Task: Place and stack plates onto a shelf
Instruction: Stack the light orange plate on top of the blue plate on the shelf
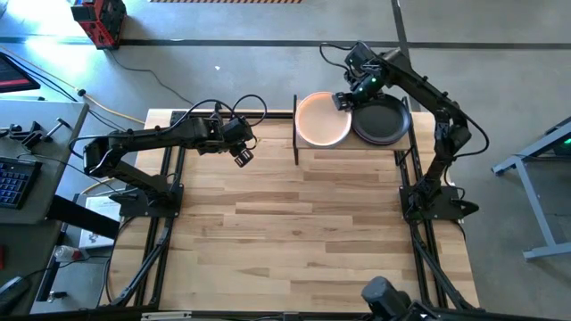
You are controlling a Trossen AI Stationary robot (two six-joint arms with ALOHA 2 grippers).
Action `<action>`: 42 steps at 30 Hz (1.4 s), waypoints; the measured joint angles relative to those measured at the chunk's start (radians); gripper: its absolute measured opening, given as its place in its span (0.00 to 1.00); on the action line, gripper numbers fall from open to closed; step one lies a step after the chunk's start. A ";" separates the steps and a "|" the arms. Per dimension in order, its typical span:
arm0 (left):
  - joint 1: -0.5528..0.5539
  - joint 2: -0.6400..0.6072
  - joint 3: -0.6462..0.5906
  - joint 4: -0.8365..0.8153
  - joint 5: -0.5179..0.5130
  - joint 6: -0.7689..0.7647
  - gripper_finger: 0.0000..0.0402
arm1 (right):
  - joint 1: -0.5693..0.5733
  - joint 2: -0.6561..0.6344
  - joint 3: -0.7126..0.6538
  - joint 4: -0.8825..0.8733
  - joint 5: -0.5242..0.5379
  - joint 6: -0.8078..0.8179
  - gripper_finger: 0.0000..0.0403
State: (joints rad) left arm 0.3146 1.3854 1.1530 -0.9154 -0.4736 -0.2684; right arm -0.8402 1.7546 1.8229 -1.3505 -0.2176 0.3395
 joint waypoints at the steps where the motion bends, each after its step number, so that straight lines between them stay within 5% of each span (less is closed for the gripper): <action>1: 0.000 0.000 0.000 0.000 0.000 0.000 0.35 | 0.000 0.000 0.000 0.001 0.000 0.000 0.00; 11: 0.000 0.000 0.000 0.000 0.000 0.000 0.35 | 0.009 0.000 -0.001 0.019 0.000 -0.030 0.01; 25: 0.000 0.000 0.000 0.000 0.000 0.000 0.35 | 0.004 0.000 0.013 0.033 0.038 -0.039 0.24; 36: 0.000 0.000 0.000 0.000 0.000 0.000 0.35 | 0.020 -0.001 0.190 -0.113 -0.023 -0.052 0.24; 42: 0.000 0.000 0.000 0.001 0.000 0.000 0.35 | 0.100 0.001 0.177 -0.152 0.019 -0.048 0.24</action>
State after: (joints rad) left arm 0.3149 1.3855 1.1530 -0.9148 -0.4740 -0.2684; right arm -0.7400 1.7554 1.9994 -1.5024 -0.1986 0.2914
